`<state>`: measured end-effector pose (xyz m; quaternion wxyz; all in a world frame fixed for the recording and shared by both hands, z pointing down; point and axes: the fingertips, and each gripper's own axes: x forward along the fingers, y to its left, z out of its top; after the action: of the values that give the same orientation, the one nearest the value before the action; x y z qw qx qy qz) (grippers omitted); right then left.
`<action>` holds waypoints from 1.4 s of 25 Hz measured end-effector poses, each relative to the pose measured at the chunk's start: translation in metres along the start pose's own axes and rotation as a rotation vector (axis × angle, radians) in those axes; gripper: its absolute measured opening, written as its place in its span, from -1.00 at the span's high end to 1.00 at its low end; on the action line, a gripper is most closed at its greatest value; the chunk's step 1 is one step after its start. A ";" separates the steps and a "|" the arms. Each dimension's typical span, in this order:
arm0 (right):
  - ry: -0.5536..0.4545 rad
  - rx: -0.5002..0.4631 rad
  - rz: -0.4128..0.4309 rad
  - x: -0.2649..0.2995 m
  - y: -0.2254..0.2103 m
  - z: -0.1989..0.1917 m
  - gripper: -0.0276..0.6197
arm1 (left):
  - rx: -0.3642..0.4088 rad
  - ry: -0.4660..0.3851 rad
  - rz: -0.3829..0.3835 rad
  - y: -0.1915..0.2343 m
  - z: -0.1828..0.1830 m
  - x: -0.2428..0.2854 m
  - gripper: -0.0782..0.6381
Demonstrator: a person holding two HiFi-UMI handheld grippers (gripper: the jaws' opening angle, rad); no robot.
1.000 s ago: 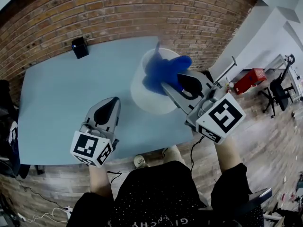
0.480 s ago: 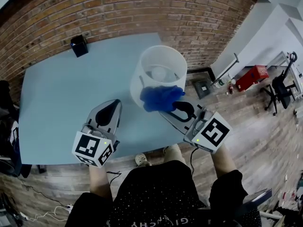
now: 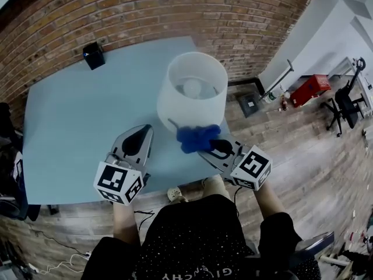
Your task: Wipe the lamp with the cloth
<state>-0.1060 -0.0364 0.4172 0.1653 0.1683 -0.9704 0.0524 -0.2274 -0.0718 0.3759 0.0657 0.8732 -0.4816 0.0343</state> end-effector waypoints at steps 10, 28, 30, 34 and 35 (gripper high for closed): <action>0.029 0.112 -0.011 0.058 0.030 -0.072 0.69 | -0.027 0.001 0.075 0.010 -0.030 -0.017 0.76; -0.072 -0.351 -0.559 0.120 -0.088 -0.052 0.69 | -0.108 0.004 0.217 0.047 -0.064 -0.050 0.76; -0.032 -0.326 -0.563 0.125 -0.091 -0.063 0.69 | -0.114 0.003 0.219 0.048 -0.065 -0.049 0.76; 0.042 -0.239 -0.547 0.132 -0.095 -0.094 0.69 | -0.118 0.010 0.217 0.045 -0.069 -0.048 0.76; 0.059 -0.227 -0.537 0.135 -0.095 -0.099 0.69 | -0.119 0.012 0.216 0.045 -0.070 -0.048 0.76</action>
<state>-0.1630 -0.1514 0.5605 0.2190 0.3978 -0.8856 -0.0973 -0.2908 -0.0454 0.4430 0.1163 0.8107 -0.5736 0.0175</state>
